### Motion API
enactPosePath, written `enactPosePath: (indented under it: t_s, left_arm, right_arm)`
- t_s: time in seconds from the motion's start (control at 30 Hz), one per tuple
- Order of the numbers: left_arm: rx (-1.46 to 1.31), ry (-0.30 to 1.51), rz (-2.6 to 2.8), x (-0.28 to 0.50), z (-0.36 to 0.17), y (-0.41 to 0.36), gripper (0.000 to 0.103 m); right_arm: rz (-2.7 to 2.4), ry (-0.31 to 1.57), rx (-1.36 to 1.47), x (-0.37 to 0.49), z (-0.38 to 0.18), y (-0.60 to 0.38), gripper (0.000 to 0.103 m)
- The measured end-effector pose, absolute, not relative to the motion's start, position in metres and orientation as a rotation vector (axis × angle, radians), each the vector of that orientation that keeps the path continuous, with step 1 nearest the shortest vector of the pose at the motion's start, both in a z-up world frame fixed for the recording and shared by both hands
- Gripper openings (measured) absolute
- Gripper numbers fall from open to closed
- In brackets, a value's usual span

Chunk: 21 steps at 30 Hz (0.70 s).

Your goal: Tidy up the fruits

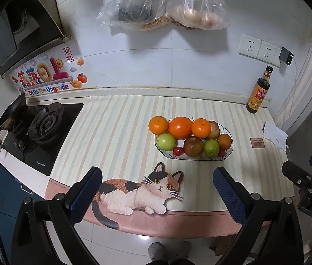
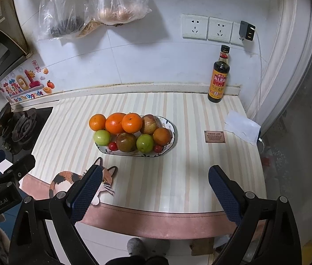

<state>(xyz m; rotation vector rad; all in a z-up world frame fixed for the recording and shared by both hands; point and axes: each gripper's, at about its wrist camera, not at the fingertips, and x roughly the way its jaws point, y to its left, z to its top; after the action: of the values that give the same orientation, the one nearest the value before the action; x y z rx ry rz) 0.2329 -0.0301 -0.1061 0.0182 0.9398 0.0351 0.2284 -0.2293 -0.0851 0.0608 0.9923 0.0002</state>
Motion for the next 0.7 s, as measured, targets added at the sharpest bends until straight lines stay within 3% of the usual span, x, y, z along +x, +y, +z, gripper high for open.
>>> enactPosePath:
  t_s: [0.7]
  left_arm:
    - [0.013,0.922,0.036,0.2277,-0.102,-0.0345,0.103]
  right_arm:
    - [0.013,0.995,0.059,0.2191,-0.081,-0.2273,0.099]
